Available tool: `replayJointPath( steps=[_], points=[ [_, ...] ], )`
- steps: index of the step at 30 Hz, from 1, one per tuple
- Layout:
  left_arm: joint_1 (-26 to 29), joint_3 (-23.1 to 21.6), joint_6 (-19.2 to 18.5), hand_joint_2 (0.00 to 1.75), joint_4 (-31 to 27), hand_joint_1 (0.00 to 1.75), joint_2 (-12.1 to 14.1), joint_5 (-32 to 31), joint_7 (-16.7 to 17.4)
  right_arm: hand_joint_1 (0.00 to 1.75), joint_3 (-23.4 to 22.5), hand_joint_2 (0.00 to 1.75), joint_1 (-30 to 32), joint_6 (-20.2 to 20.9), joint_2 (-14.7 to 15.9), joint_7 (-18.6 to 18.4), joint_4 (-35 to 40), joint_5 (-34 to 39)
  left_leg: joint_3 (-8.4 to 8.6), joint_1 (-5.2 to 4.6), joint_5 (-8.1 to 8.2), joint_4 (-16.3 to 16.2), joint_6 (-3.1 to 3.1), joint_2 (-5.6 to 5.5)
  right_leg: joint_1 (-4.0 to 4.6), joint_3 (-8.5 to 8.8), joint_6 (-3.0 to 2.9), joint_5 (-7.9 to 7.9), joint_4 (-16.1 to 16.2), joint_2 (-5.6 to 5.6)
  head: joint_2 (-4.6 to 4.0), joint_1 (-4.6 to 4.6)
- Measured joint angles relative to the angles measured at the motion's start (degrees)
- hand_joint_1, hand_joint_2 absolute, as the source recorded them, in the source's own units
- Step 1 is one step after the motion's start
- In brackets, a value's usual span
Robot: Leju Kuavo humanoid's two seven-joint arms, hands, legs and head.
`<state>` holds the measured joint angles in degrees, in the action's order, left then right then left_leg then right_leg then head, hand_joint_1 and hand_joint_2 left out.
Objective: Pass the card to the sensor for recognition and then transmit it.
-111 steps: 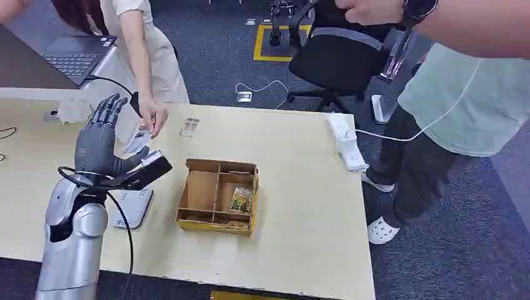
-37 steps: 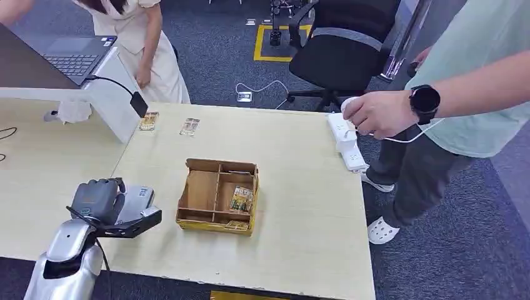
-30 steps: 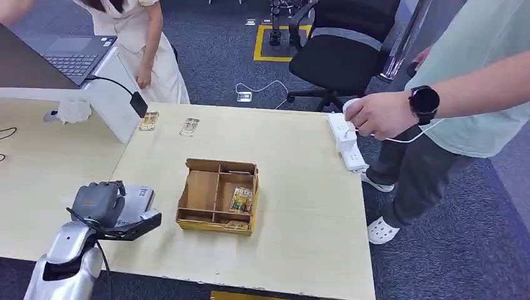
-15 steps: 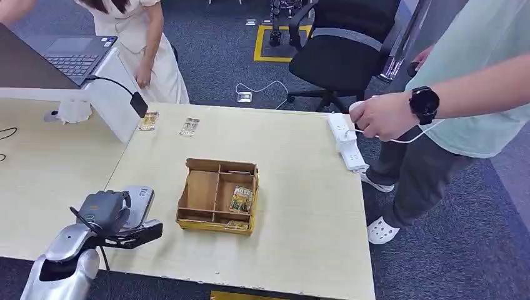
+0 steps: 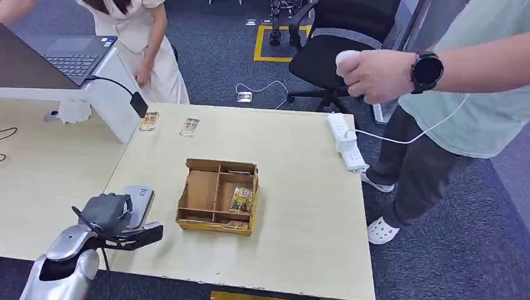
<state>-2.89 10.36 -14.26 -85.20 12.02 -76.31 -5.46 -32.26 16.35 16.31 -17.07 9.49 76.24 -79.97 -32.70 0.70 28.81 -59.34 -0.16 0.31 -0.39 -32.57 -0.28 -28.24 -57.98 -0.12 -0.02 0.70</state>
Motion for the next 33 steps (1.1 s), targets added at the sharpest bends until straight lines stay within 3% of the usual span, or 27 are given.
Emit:
replayJointPath(
  steps=[3,11,14,16,20,25,33],
  points=[
    [-0.2,-0.5,-3.2,1.75,0.3,1.75,0.9,3.7,0.0,0.00,-0.8,0.00,-0.3,0.0,0.0,0.8,-0.1,-1.0,0.01,0.00,0.00,0.0,0.00,-0.01,0.00,0.01,0.00,0.00,0.0,-0.01,0.00,0.00],
    [-0.4,-2.6,-4.8,1.75,1.1,1.75,2.9,10.5,0.8,0.00,-2.2,0.00,-0.7,-0.1,0.0,1.9,-0.7,-2.5,0.03,0.00,0.00,0.0,0.00,-0.04,0.00,0.05,0.00,0.00,0.0,-0.05,0.00,0.00],
    [-0.7,-2.7,-2.9,1.75,1.2,1.75,2.9,14.0,0.5,0.00,-2.3,0.00,-0.7,-0.1,0.0,2.1,-0.8,-3.0,0.04,0.01,-0.01,0.0,-0.01,-0.04,0.00,0.03,0.00,0.00,0.0,-0.06,0.00,0.00],
    [-1.6,-2.7,0.4,1.75,1.1,1.75,2.6,16.7,0.0,0.00,-2.3,0.00,-0.7,-0.2,0.0,2.1,-0.8,-3.4,0.04,0.01,-0.03,0.0,-0.02,-0.05,0.01,0.01,0.00,0.00,0.0,-0.09,0.00,0.00],
    [-8.3,-2.4,4.8,1.75,-1.1,1.75,1.4,19.4,-0.6,0.00,-1.6,0.00,-0.8,-0.4,0.0,1.4,-0.8,-3.0,-0.07,0.02,-0.14,0.0,-0.07,-0.31,0.02,0.03,-0.01,0.04,0.0,-0.37,0.00,-0.02],
    [-16.3,-2.2,4.6,1.75,-3.2,1.75,1.3,19.8,-0.4,0.00,-0.7,0.00,-0.9,-0.7,0.0,1.0,-0.9,-2.6,-0.03,0.01,-0.15,0.0,-0.09,-0.24,0.01,0.03,-0.10,0.12,0.0,-0.29,0.00,-0.02],
    [-20.6,-2.2,4.6,1.75,-3.9,1.75,1.8,19.8,-0.4,0.00,-0.7,0.00,-1.0,-1.1,0.0,1.1,-1.5,-2.8,-0.05,0.04,-0.15,0.0,-0.10,-0.24,0.02,-0.01,-0.12,0.09,0.0,-0.27,0.00,0.00]
  ],
)
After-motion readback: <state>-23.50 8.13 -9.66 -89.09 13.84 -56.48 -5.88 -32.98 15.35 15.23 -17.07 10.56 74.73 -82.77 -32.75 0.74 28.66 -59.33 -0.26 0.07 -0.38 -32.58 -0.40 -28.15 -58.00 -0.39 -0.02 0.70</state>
